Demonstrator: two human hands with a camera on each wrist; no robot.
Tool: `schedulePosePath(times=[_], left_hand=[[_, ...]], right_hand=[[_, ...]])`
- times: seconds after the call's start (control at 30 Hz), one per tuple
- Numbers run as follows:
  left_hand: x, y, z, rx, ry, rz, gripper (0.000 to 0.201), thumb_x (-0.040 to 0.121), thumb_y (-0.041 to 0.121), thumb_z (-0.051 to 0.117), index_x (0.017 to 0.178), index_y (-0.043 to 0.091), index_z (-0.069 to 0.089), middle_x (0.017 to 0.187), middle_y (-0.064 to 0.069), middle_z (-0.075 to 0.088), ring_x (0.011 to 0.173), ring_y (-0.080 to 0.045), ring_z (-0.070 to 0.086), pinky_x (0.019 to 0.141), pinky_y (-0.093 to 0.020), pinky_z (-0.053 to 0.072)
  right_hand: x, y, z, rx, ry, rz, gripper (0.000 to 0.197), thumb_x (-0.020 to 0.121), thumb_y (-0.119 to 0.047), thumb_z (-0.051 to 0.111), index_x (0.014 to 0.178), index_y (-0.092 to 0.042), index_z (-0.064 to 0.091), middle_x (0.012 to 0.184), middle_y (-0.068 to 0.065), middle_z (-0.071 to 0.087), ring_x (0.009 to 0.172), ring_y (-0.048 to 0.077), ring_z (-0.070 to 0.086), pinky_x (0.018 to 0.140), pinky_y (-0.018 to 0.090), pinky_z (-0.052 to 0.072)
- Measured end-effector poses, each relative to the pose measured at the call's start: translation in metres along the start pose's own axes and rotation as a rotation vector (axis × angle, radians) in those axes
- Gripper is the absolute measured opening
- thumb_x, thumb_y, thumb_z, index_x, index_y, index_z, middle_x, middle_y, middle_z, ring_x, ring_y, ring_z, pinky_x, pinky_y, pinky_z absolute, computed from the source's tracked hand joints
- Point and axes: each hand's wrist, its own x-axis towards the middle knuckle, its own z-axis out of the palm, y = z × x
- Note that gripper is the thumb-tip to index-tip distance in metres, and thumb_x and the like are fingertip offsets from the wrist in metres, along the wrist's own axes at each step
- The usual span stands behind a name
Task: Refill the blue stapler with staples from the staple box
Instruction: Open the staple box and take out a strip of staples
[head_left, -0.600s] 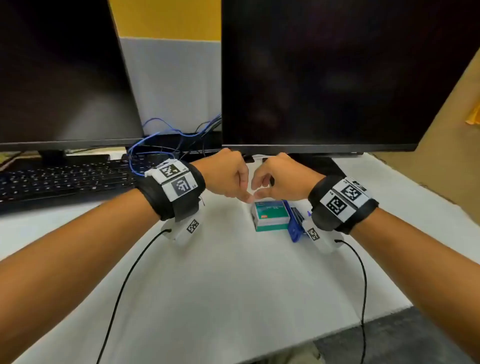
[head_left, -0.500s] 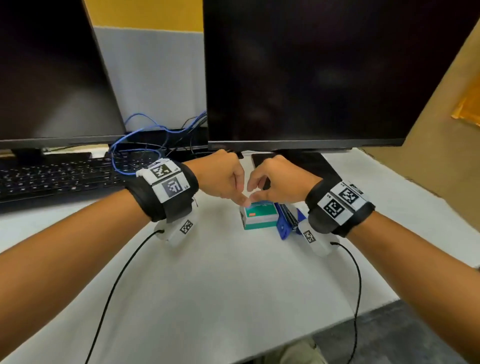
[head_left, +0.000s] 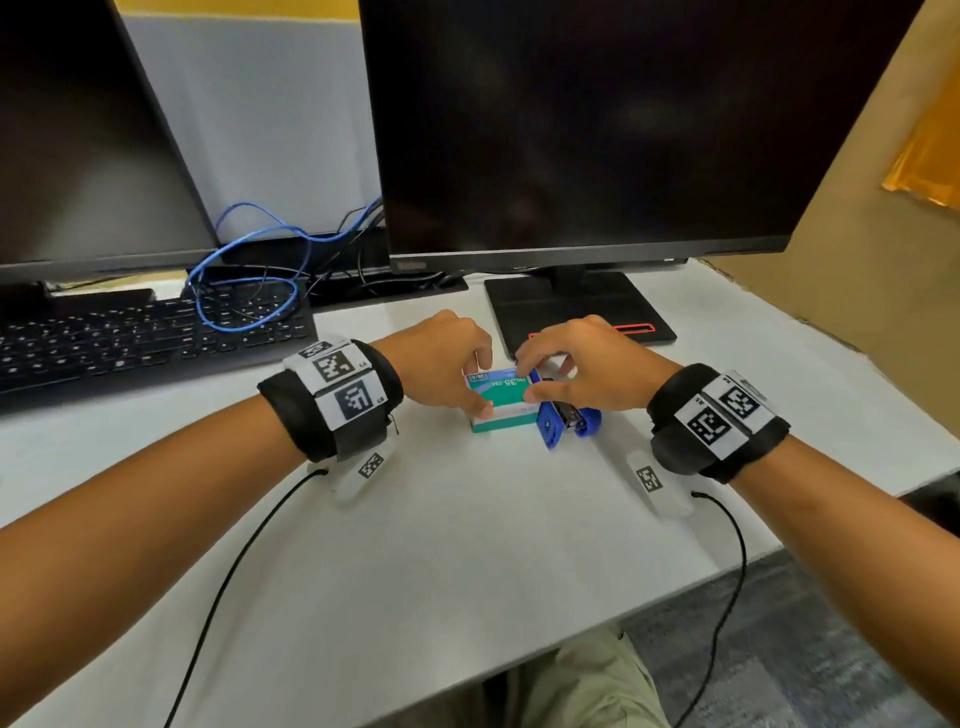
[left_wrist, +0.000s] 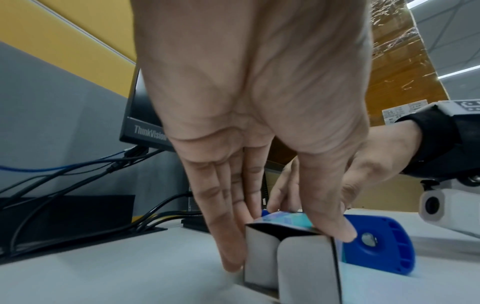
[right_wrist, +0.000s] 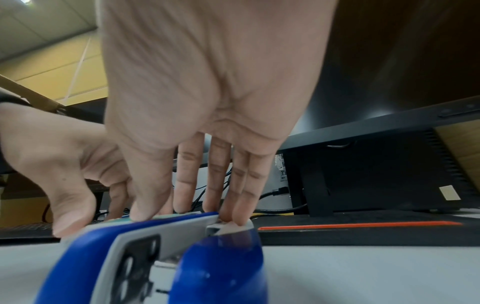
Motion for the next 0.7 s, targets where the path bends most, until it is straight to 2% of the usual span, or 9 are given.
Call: schedulePosePath(times=[0.13, 0.3, 0.4, 0.5, 0.57, 0.63, 0.7], left_hand=[[-0.004, -0.001, 0.002, -0.036, -0.062, -0.018, 0.060, 0.081, 0.047, 0.071, 0.130, 0.015, 0.059, 0.124, -0.004, 0.063, 0.105, -0.019, 0.053, 0.080, -0.023, 0.043], [-0.004, -0.003, 0.002, -0.040, -0.105, -0.022, 0.054, 0.084, 0.048, 0.067, 0.126, 0.016, 0.056, 0.120, -0.004, 0.062, 0.105, -0.019, 0.055, 0.083, -0.025, 0.048], [0.000, -0.006, 0.000, -0.033, -0.138, -0.019, 0.052, 0.082, 0.050, 0.068, 0.120, 0.017, 0.054, 0.116, -0.002, 0.063, 0.102, -0.019, 0.059, 0.078, -0.024, 0.051], [0.007, -0.009, -0.004, -0.038, -0.150, 0.005, 0.051, 0.079, 0.052, 0.071, 0.111, 0.017, 0.053, 0.113, -0.001, 0.065, 0.094, -0.016, 0.062, 0.074, -0.025, 0.055], [0.011, -0.011, -0.005, -0.047, -0.165, 0.017, 0.052, 0.077, 0.052, 0.073, 0.109, 0.017, 0.052, 0.113, -0.001, 0.066, 0.092, -0.016, 0.064, 0.077, -0.026, 0.057], [0.012, -0.012, -0.006, -0.063, -0.176, 0.010, 0.054, 0.075, 0.052, 0.075, 0.109, 0.020, 0.049, 0.113, 0.000, 0.065, 0.094, -0.016, 0.064, 0.079, -0.025, 0.057], [0.012, -0.013, -0.006, -0.100, -0.162, 0.009, 0.058, 0.071, 0.052, 0.078, 0.110, 0.023, 0.047, 0.110, 0.002, 0.061, 0.095, -0.015, 0.060, 0.075, -0.023, 0.054]], right_hand=[[0.000, -0.002, 0.002, -0.011, -0.024, 0.020, 0.041, 0.080, -0.039, 0.073, 0.117, -0.022, 0.068, 0.133, 0.000, 0.064, 0.111, 0.021, 0.061, 0.082, 0.025, 0.055], [0.007, 0.000, 0.002, -0.016, -0.051, -0.002, 0.044, 0.080, -0.040, 0.074, 0.119, -0.022, 0.067, 0.128, -0.002, 0.067, 0.095, 0.016, 0.063, 0.066, 0.013, 0.050], [0.016, 0.002, -0.001, 0.010, -0.089, -0.031, 0.040, 0.078, -0.039, 0.075, 0.114, -0.024, 0.065, 0.119, -0.004, 0.071, 0.090, 0.017, 0.069, 0.064, 0.010, 0.053], [0.026, 0.005, -0.005, 0.035, -0.142, -0.051, 0.042, 0.075, -0.040, 0.078, 0.112, -0.026, 0.063, 0.112, -0.007, 0.073, 0.080, 0.011, 0.070, 0.060, 0.002, 0.049], [0.031, 0.007, -0.009, 0.041, -0.179, -0.061, 0.046, 0.073, -0.042, 0.079, 0.112, -0.029, 0.059, 0.109, -0.009, 0.074, 0.076, 0.008, 0.070, 0.059, 0.003, 0.050], [0.032, 0.008, -0.010, 0.034, -0.195, -0.069, 0.052, 0.072, -0.044, 0.079, 0.116, -0.033, 0.054, 0.107, -0.010, 0.073, 0.074, 0.007, 0.069, 0.062, 0.009, 0.054], [0.031, 0.009, -0.010, 0.026, -0.193, -0.067, 0.062, 0.071, -0.045, 0.080, 0.124, -0.035, 0.051, 0.106, -0.011, 0.073, 0.075, 0.007, 0.069, 0.067, 0.013, 0.055]])
